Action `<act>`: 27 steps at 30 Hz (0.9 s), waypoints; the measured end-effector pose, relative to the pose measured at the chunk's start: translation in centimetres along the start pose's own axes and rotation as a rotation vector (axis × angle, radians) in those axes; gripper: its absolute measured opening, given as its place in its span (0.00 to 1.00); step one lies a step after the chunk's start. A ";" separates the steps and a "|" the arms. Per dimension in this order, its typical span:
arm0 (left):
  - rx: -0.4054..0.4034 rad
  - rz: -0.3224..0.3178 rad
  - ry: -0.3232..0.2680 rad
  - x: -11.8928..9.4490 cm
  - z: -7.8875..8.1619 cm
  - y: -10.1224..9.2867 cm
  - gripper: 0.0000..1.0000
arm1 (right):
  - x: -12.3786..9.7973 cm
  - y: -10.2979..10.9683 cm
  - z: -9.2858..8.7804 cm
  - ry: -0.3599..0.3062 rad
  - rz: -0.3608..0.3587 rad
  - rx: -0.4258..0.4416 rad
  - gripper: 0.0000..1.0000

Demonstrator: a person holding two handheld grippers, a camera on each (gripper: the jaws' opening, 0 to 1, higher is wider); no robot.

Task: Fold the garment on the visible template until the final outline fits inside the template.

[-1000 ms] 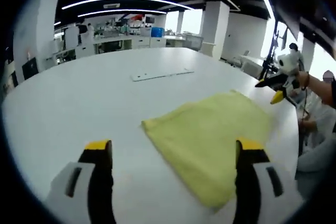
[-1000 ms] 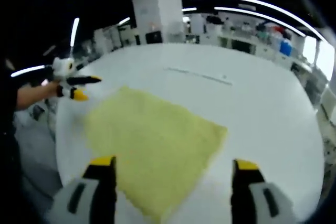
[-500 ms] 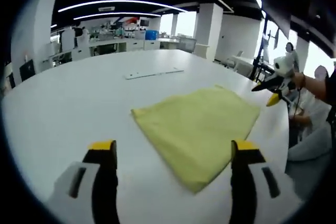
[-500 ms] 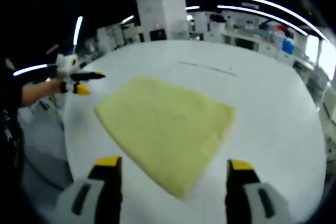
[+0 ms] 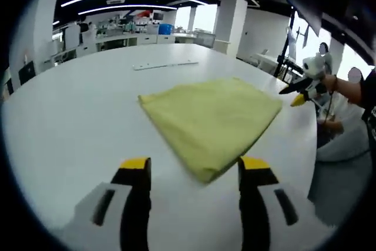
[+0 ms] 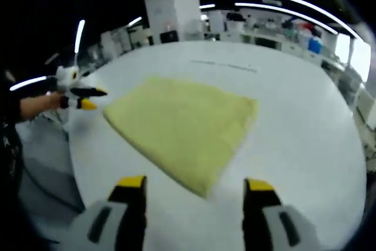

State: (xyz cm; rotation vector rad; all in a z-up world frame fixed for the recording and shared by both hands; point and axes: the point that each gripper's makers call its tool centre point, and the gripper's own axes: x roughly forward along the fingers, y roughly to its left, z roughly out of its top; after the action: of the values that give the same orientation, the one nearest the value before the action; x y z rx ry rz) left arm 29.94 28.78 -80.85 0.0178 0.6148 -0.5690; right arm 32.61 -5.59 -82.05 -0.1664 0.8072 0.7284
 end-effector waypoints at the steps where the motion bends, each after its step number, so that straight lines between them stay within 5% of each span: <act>1: -0.001 -0.003 0.004 0.0 -0.2 -0.1 0.53 | 0.0 -0.1 -0.4 0.004 -0.006 0.001 0.58; 6: -0.008 -0.002 0.044 0.3 -1.2 -0.3 0.34 | 0.1 -0.6 -1.1 0.000 -0.023 -0.009 0.41; 13: -0.053 -0.005 0.047 0.6 -1.8 0.0 0.23 | 0.5 -1.0 -1.5 -0.022 -0.035 -0.027 0.12; 27: -0.056 -0.050 0.053 1.2 -2.4 -0.3 0.05 | 0.9 -1.3 -1.7 -0.023 -0.030 -0.032 0.00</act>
State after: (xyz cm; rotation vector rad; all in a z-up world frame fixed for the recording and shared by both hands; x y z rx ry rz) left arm 29.30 28.34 -83.46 -0.0357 0.6839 -0.6007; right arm 32.89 -6.77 -84.02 -0.1980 0.7699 0.7140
